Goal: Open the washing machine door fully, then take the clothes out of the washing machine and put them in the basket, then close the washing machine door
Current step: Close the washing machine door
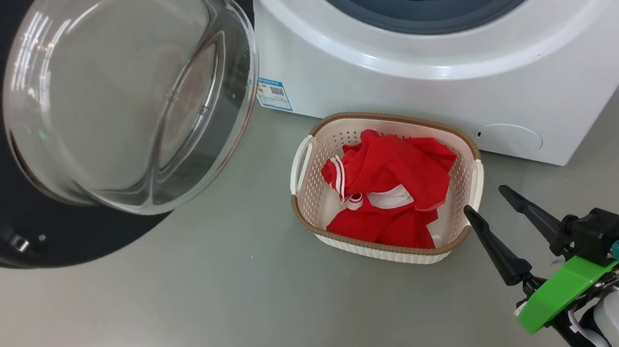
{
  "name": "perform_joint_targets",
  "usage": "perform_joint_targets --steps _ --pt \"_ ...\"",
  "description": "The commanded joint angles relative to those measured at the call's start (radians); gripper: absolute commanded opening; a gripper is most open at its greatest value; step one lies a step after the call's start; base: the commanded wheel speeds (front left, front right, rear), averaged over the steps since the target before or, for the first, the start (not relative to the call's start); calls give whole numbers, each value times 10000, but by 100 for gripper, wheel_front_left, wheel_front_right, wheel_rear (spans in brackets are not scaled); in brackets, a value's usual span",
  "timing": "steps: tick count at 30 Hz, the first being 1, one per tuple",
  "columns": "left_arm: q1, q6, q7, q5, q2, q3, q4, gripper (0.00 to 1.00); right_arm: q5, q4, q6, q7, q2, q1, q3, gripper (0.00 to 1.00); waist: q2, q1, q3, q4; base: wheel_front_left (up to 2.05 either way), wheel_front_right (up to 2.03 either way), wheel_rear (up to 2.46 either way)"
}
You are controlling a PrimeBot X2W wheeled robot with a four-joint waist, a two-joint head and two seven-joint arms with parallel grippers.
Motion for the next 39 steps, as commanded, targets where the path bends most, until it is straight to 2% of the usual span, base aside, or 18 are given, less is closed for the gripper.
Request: perform_joint_targets --steps 1,13,18,20,29,39 --pt "-20 -76 455 -319 68 -119 -697 0 37 -264 88 -118 -16 134 142 100 -1 0 -66 -25 0 0 0" --pt "801 -76 1912 -1535 391 -711 -2645 0 57 -309 88 -118 60 258 80 100 -1 0 -291 -109 0 0 0" --pt "1210 -77 2620 -2152 528 -968 -3812 0 58 -353 88 -118 76 309 4 100 -1 0 -358 -176 0 0 0" --pt "1481 -77 3056 -2485 550 -1178 -4677 0 36 -388 88 -118 112 356 -76 100 -1 0 -383 -237 0 0 0" --pt "2074 -77 3667 -3276 214 -1448 -6885 0 -32 -476 88 -118 235 387 -288 100 -1 0 -411 -659 0 0 0" --pt "2203 -77 3859 -3304 -249 -1849 -8297 0 -111 -577 88 -119 417 401 -540 100 -1 0 -321 -1392 0 0 0"
